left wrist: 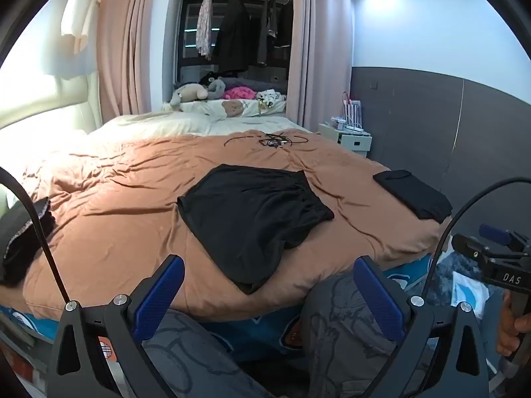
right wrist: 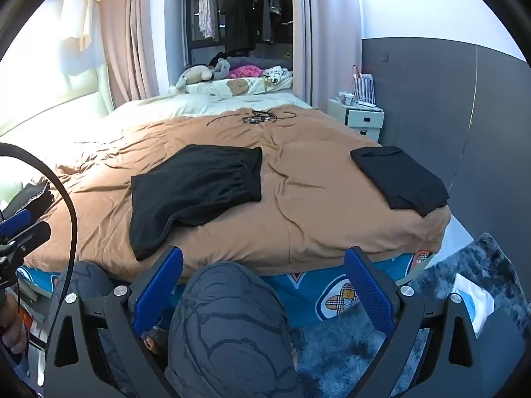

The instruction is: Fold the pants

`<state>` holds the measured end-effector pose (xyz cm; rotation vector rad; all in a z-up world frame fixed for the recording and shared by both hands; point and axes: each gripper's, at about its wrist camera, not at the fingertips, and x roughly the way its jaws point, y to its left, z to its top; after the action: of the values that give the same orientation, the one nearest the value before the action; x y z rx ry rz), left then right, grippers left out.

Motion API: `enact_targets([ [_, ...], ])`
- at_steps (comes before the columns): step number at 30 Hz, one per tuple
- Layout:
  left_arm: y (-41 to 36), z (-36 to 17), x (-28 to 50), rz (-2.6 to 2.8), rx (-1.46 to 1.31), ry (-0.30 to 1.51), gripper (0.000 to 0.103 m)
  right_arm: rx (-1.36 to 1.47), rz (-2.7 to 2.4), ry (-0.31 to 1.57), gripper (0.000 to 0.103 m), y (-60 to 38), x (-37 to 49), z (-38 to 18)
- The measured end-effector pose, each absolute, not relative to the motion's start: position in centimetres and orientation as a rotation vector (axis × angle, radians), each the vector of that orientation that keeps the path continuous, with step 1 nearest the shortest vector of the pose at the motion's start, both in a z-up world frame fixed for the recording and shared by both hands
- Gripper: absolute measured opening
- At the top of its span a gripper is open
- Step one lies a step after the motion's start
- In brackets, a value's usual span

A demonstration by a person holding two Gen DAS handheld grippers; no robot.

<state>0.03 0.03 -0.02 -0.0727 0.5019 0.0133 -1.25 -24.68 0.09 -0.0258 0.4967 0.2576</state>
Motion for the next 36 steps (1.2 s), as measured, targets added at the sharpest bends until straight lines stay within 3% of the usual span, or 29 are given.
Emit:
enact_targets([
  [36, -1.2, 0.5, -4.0, -0.021, -0.103, 0.408, 0.102, -0.06, 0.249, 0.453, 0.098, -26.2, -3.8, 1.0],
])
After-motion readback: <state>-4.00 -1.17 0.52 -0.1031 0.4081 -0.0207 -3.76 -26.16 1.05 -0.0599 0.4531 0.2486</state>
